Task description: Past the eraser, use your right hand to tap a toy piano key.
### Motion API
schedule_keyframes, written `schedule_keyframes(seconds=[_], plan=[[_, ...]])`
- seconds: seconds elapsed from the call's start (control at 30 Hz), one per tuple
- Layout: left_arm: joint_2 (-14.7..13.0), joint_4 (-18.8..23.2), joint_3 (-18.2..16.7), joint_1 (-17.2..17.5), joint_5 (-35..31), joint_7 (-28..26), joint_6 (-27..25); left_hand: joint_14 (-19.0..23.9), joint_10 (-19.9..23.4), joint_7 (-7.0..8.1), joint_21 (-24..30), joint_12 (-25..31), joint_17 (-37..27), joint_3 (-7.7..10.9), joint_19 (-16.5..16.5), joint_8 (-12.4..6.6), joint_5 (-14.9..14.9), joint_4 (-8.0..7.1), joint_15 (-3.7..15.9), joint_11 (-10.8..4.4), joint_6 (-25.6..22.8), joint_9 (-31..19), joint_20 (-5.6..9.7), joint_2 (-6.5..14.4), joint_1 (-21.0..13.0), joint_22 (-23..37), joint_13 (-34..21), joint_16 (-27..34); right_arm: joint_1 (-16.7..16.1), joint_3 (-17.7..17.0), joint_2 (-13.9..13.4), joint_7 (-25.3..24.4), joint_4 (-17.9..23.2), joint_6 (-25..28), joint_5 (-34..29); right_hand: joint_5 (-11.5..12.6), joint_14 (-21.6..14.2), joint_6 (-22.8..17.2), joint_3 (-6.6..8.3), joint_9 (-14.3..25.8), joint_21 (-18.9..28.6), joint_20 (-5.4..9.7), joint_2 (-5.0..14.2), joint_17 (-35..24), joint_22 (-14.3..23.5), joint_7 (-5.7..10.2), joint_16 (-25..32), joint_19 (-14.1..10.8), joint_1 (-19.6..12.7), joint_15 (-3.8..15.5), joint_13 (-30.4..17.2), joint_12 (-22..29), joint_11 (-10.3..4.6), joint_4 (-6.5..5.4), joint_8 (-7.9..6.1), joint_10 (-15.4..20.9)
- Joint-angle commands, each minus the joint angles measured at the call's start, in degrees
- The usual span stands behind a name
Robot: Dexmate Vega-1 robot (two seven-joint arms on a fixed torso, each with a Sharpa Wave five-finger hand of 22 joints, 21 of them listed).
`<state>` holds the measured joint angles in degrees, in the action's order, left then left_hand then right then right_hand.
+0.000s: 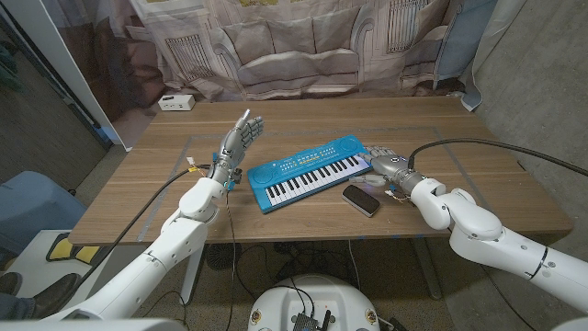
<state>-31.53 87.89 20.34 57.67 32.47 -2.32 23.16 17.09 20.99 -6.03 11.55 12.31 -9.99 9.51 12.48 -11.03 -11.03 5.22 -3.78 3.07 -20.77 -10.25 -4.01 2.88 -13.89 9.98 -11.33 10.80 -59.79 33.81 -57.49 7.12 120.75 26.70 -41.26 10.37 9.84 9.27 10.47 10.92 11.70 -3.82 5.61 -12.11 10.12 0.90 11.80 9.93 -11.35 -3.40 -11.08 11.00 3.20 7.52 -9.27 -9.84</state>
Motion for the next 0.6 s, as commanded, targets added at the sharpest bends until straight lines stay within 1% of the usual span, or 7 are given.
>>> schedule_keyframes(seconds=[0.03, 0.1, 0.2, 0.47, 0.6], plan=[[0.0, -0.6, 0.0, -0.6, 0.3, 0.3, -0.4, 0.5, 0.6, 0.00, -0.3, 0.0, -0.3, 0.03, 0.1, 0.05, 0.1, 0.45, -0.29, -0.21, -0.7, -0.2, -0.62, 0.5, 0.2, 0.3, -0.1, 0.0, -0.6, -1.5, 0.1, -3.5, -1.0, -3.3, 4.9, -0.1, 13.2, 12.7, 0.78, 0.2, -0.3, -0.33, 0.36, -0.2, 0.2, -1.98, -0.5, 5.3, -1.0, -1.10, -0.2, -0.4, 0.68, -0.13, -0.27, -10.3], [0.0, -0.7, 0.0, -0.6, 0.4, 0.4, -0.4, 0.5, 0.6, 0.01, -0.3, 0.0, -0.3, 0.03, 0.1, 0.05, 0.1, 0.46, -0.34, -0.14, -0.7, -0.2, -0.67, 0.5, 0.2, 0.3, -0.1, 0.0, -0.2, -1.2, 0.1, -3.0, -0.9, -2.7, 4.7, -0.1, 13.4, 13.3, 0.80, 0.2, -0.4, -0.44, 0.33, -0.2, 0.2, -2.26, -0.5, 5.5, -1.0, -1.14, -0.2, -0.4, 0.63, -0.12, -0.30, -10.5], [-0.1, -0.7, 0.0, -0.7, 0.4, 0.5, -0.3, 0.5, 0.6, -0.03, -0.3, 0.0, -0.3, 0.03, 0.1, 0.05, 0.1, 0.46, -0.31, -0.17, -0.7, -0.2, -0.70, 0.5, 0.2, 0.3, -0.1, 0.0, 0.2, -0.8, 0.0, -2.4, -0.7, -2.2, 4.6, -0.1, 13.7, 13.3, 0.81, 0.2, -0.5, -0.57, 0.29, -0.2, 0.2, -2.27, -0.6, 5.9, -1.0, -1.19, -0.2, -0.3, 0.60, -0.12, -0.46, -10.6], [-0.3, -0.5, -0.1, -0.6, 0.4, 0.5, -0.6, 0.4, 0.7, 0.01, -0.3, 0.0, -0.3, 0.04, 0.1, 0.03, 0.1, 0.49, -0.25, -0.11, -0.8, -0.2, -0.68, 0.5, 0.2, 0.3, -0.1, 0.0, 0.6, -0.3, -0.1, -1.9, -0.3, -1.5, 4.6, -0.1, 14.1, 11.8, 0.79, 0.2, -0.5, -0.56, 0.09, -0.3, 0.2, -2.38, -0.6, 6.0, -1.0, -1.21, -0.2, -0.1, 0.55, -0.13, -1.44, -10.9], [-0.4, -0.4, -0.1, -0.6, 0.4, 0.5, -0.7, 0.5, 0.6, 0.09, -0.2, -0.1, -0.3, 0.04, 0.1, 0.03, 0.1, 0.50, -0.21, -0.04, -0.8, -0.2, -0.68, 0.5, 0.2, 0.3, -0.1, 0.0, 0.6, -0.3, -0.2, -2.2, -0.1, -1.4, 4.6, -0.1, 14.1, 11.6, 0.78, 0.2, -0.5, -0.58, 0.03, -0.3, 0.2, -2.43, -0.6, 6.1, -1.0, -1.19, -0.2, -0.1, 0.53, -0.13, -1.54, -10.9]])
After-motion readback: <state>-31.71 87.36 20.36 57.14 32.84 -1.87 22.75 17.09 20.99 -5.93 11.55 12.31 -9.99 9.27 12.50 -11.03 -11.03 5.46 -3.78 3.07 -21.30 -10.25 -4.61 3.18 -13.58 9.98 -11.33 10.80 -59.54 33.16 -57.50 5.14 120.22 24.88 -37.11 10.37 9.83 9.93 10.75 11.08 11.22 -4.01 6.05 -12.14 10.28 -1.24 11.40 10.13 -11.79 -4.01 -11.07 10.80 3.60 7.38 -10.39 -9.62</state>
